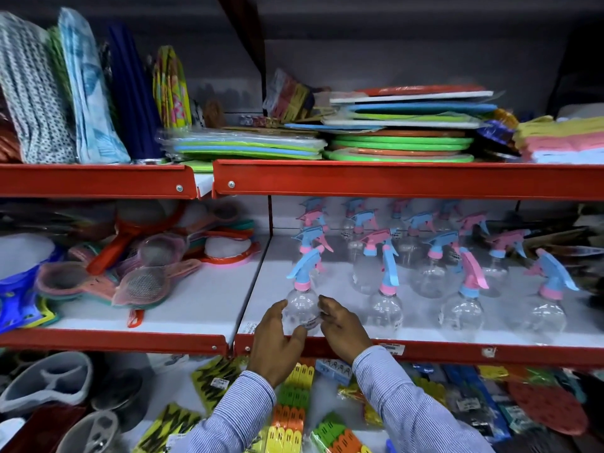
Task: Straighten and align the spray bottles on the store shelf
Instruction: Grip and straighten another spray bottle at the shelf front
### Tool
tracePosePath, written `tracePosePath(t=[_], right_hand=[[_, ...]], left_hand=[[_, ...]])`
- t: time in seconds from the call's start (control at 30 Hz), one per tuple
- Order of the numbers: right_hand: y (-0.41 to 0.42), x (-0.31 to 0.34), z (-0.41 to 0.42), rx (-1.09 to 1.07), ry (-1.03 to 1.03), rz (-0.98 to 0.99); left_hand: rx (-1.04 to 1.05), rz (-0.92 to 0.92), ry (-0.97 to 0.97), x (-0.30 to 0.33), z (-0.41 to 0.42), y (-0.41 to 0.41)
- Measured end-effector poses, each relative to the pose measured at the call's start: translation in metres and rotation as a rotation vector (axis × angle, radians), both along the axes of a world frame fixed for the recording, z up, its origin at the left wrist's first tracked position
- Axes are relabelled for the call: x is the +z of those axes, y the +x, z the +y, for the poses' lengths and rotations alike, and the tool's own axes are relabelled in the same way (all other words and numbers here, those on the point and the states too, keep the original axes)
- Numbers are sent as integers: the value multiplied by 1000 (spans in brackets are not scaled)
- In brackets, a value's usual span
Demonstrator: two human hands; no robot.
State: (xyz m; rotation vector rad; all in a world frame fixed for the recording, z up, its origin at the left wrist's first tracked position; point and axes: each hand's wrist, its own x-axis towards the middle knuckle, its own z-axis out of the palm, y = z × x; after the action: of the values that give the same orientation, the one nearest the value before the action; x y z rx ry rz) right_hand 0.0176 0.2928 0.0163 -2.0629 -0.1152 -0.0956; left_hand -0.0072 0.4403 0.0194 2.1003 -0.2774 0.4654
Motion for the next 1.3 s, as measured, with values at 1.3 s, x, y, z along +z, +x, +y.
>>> tracePosePath(t=[1.3], right_hand=[[0,-11,5,-50,56,-19]], left_hand=[[-120,82,-107,-18,14,27]])
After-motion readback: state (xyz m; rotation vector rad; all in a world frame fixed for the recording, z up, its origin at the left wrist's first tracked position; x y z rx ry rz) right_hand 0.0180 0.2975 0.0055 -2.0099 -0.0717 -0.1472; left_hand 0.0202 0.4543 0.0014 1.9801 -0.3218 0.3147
